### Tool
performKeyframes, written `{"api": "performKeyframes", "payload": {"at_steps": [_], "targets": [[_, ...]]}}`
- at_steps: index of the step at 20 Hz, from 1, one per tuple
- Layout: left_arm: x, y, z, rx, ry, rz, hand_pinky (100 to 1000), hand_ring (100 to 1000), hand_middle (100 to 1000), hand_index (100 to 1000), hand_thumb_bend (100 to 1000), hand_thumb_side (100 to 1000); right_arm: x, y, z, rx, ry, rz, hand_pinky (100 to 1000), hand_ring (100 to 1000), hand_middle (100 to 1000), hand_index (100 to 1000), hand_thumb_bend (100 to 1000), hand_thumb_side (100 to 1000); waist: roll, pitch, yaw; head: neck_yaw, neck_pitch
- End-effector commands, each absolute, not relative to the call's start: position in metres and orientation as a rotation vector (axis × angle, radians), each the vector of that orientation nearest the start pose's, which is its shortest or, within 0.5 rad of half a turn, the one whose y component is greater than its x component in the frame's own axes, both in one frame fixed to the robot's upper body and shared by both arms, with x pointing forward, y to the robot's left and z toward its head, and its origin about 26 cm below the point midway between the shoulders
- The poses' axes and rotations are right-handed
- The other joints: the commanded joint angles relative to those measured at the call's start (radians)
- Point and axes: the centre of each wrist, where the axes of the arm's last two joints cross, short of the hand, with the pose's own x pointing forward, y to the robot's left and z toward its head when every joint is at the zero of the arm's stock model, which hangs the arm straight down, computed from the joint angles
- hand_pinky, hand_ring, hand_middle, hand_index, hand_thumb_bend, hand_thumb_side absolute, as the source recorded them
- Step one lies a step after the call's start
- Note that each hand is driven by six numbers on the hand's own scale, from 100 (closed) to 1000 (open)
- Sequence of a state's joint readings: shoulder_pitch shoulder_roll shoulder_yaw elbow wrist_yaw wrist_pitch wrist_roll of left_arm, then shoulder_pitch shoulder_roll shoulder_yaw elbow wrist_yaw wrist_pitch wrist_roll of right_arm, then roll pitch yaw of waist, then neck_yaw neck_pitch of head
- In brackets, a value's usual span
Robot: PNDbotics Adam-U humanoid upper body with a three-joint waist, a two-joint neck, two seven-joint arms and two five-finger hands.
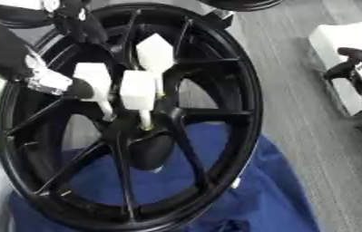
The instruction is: Pull the pin out of the wheel hub.
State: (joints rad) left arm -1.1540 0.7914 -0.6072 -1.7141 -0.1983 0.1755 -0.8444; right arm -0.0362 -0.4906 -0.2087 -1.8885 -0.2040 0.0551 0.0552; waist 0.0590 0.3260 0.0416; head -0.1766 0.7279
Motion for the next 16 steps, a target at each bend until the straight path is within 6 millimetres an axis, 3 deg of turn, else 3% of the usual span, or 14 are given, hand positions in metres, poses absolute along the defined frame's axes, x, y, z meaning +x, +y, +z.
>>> {"api": "performKeyframes", "payload": {"at_steps": [1,16], "targets": [[0.347,0.165,0.367,0.506,-1.426,-2.070,817,810,779,881,550,621,0.270,-0.372,0.154,-0.308,-1.914,0.257,1000,695,586,852,100,705,-0.004,-0.014,-0.003,0.004,-0.007],[0.365,0.167,0.358,0.531,-1.372,-2.100,790,775,730,842,477,524,0.271,-0.371,0.151,-0.298,-1.910,0.253,1000,695,588,854,100,710,-0.006,-0.010,-0.004,0.013,-0.014]]}}
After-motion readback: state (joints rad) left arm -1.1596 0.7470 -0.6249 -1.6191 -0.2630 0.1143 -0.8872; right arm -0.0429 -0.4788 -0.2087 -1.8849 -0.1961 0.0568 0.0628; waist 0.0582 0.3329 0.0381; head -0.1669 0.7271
